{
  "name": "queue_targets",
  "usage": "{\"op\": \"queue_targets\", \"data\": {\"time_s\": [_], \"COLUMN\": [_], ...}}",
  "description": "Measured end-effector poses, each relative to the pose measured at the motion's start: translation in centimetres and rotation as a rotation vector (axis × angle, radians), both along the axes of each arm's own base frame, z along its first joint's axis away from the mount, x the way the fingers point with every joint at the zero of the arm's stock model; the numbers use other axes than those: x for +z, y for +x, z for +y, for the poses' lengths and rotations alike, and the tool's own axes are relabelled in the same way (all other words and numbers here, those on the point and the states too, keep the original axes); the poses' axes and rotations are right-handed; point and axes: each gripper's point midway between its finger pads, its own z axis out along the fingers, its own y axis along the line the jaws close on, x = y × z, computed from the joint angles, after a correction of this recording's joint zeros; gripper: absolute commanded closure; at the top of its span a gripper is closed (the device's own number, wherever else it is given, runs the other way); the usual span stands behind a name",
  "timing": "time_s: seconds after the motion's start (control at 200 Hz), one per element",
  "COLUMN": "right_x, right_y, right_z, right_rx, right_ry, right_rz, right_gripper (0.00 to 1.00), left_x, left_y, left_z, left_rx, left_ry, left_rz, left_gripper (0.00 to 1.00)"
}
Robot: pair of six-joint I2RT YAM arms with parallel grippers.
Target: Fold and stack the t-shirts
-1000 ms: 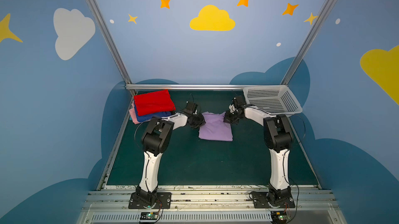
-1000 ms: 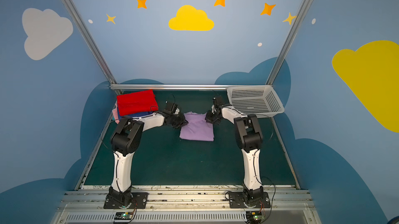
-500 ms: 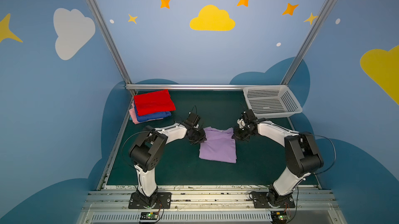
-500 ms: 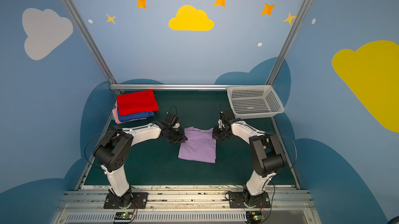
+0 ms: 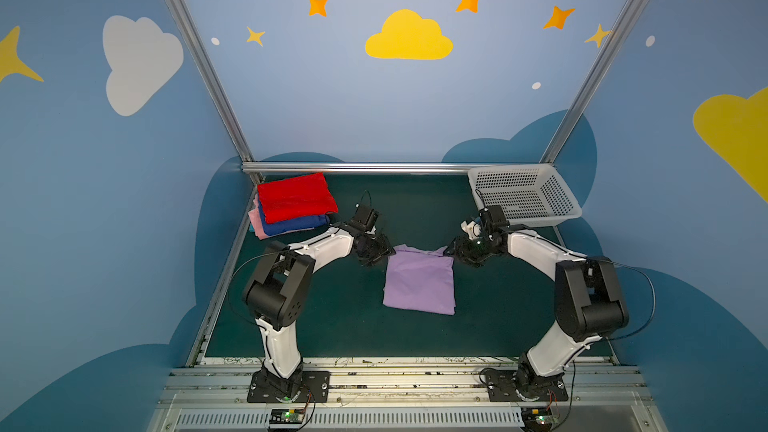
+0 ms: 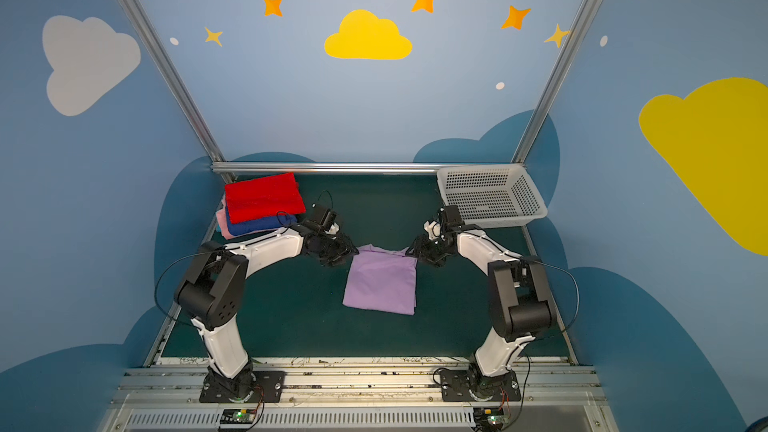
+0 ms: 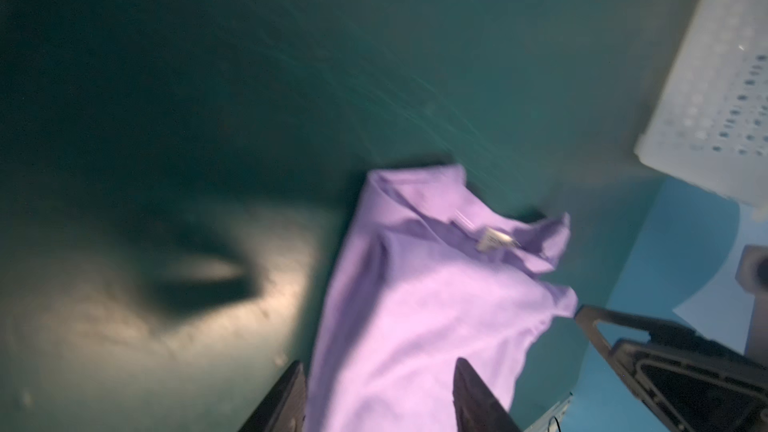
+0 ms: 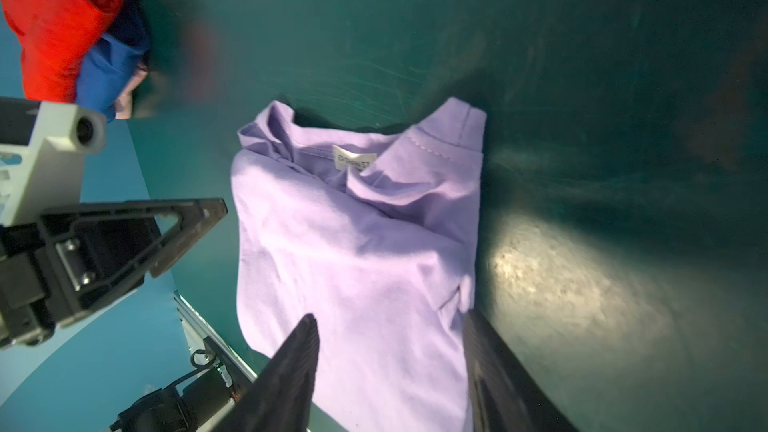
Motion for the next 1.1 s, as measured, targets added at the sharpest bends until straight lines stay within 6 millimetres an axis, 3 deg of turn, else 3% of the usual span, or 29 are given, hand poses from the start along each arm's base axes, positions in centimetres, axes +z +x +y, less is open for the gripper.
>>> {"op": "queue_targets", "data": {"time_s": [0.145, 0.21, 0.295, 0.361, 0.496, 0.691, 0.776, 0.806, 0.881, 0.922, 1.022, 1.102], "right_x": [-1.1, -1.5, -1.7, -1.6, -1.1, 0.1, 0.4, 0.4, 0.3, 0.2, 0.0, -0.6], "right_y": [0.2, 0.4, 0.6, 0.8, 1.2, 1.3, 1.4, 1.5, 1.6, 1.6, 1.7, 1.7], "right_z": [0.4, 0.6, 0.7, 0.7, 0.7, 0.0, -0.6, -0.9, -1.3, -1.4, -1.6, -1.7], "right_rx": [-0.001, -0.001, -0.003, -0.013, -0.022, -0.034, -0.048, -0.055, -0.063, -0.068, -0.069, -0.07], "right_ry": [0.023, 0.035, 0.052, 0.064, 0.078, 0.061, 0.05, 0.046, 0.037, 0.034, 0.026, 0.019], "right_rz": [0.031, 0.035, 0.038, 0.041, 0.033, 0.005, -0.004, -0.006, -0.004, -0.002, -0.004, 0.009], "right_gripper": [0.61, 0.74, 1.0, 1.0, 1.0, 1.0, 1.0, 0.99, 0.71, 0.61, 0.5, 0.46], "left_x": [-1.7, -1.7, -1.2, -0.5, 0.4, 0.5, 0.4, 0.4, 0.3, 0.2, -0.1, -0.3], "left_y": [0.6, 1.0, 1.6, 2.1, 2.8, 2.9, 2.9, 2.9, 2.8, 2.7, 2.6, 2.5], "left_z": [0.0, -0.4, -0.9, -1.4, -2.0, -2.2, -2.1, -2.1, -2.0, -1.9, -1.6, -1.4], "left_rx": [0.007, 0.005, 0.005, 0.005, 0.012, 0.008, 0.007, 0.007, 0.006, 0.001, 0.002, 0.003], "left_ry": [-0.006, -0.021, -0.046, -0.072, -0.104, -0.11, -0.105, -0.103, -0.094, -0.088, -0.07, -0.055], "left_rz": [0.028, 0.022, 0.006, -0.012, -0.036, -0.043, -0.043, -0.043, -0.042, -0.042, -0.035, -0.034], "left_gripper": [0.42, 0.42, 0.43, 0.48, 0.79, 0.96, 0.96, 0.92, 0.61, 0.52, 0.46, 0.45]}}
